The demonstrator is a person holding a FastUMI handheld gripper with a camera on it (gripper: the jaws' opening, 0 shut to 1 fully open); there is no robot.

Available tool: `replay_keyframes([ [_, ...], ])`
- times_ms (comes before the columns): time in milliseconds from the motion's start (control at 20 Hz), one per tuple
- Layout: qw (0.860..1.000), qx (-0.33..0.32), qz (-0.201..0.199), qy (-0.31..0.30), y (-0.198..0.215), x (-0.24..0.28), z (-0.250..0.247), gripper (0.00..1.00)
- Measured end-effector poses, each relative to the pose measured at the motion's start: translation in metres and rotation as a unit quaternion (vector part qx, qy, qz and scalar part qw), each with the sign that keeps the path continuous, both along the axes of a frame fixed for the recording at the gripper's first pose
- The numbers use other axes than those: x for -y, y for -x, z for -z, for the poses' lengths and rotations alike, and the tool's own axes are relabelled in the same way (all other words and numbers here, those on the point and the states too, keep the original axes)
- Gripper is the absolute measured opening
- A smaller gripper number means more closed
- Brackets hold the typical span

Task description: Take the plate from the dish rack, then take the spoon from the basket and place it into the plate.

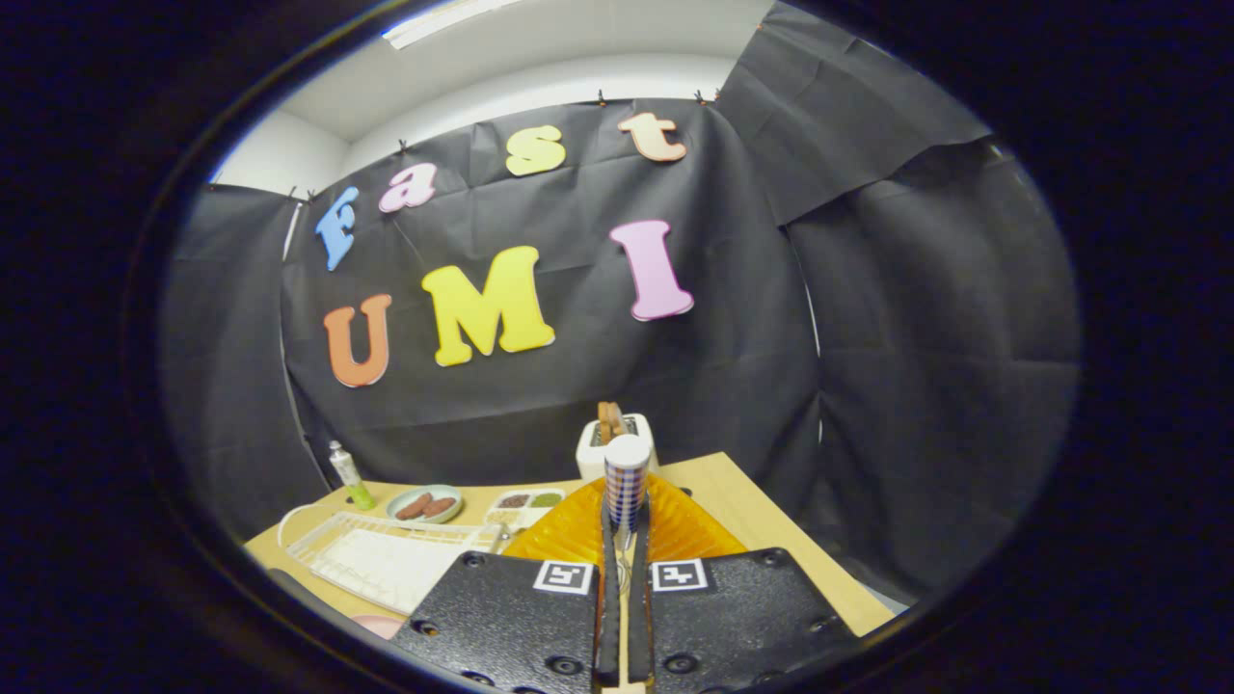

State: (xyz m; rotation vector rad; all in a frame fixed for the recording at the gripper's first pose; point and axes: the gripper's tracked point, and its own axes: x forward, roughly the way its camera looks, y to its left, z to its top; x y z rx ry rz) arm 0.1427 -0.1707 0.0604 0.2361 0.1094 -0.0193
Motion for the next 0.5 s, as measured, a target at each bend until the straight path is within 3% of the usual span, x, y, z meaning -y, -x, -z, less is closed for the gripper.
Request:
replay_keyframes([
  [300,0.997,0.018,-0.07,0.018,0.056,-0.107,-0.03,0.09],
  [500,0.992,0.009,-0.115,0.041,0.084,-0.173,-0.017,0.09],
])
